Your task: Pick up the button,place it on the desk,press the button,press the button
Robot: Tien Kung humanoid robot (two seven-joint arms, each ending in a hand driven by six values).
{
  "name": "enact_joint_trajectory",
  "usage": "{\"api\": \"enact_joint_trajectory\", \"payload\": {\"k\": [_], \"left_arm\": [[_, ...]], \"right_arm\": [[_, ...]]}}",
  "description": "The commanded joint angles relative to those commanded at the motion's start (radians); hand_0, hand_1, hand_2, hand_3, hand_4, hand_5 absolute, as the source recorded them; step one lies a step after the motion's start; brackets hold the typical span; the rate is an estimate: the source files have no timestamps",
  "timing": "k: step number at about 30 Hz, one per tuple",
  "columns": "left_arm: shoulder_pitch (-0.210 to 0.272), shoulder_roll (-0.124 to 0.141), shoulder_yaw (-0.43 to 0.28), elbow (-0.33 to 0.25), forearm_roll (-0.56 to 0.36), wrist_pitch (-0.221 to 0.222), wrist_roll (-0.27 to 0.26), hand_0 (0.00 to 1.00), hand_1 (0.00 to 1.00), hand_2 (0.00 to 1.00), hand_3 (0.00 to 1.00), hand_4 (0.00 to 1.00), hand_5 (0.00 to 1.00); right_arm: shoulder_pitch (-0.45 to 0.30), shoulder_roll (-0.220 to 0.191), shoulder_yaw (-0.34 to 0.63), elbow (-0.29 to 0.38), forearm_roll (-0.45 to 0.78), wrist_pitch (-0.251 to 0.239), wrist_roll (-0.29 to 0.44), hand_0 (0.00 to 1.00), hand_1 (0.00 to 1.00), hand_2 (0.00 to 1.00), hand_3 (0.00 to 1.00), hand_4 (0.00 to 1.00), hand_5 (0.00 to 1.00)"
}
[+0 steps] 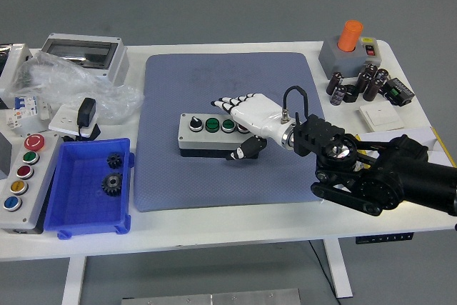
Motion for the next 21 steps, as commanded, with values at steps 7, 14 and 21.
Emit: {"api": "enact_joint_trajectory", "payload": {"k": [7,14,21], "left_arm": [[-0.002,-0.001,-0.002,0.0,0.002,0.0,0.0,0.619,0.629,0.562,0.596,0.581,0.328],[0.003,-0.001,-0.001,0.0,-0.001,0.002,0.0,0.619,0.629,0.56,0.595,0.581,0.33],[0.006,-0.003,-0.001,0.001,-0.004,0.003,0.0,0.618,0.628,0.561,0.596,0.578,0.327]], "right_arm": [[-0.01,-0.041,0.074,0.062,-0.001,0.008,-0.011,0.782,0.882,0.998,0.998,0.998,0.494],[-0.084,-0.169,0.22,0.232,-0.112,0.095,-0.141,0.783,0.881,0.998,0.998,0.998,0.51],[-0.129,-0.292,0.308,0.427,-0.188,0.259,-0.338,0.788,0.868,0.998,0.998,0.998,0.526]]}}
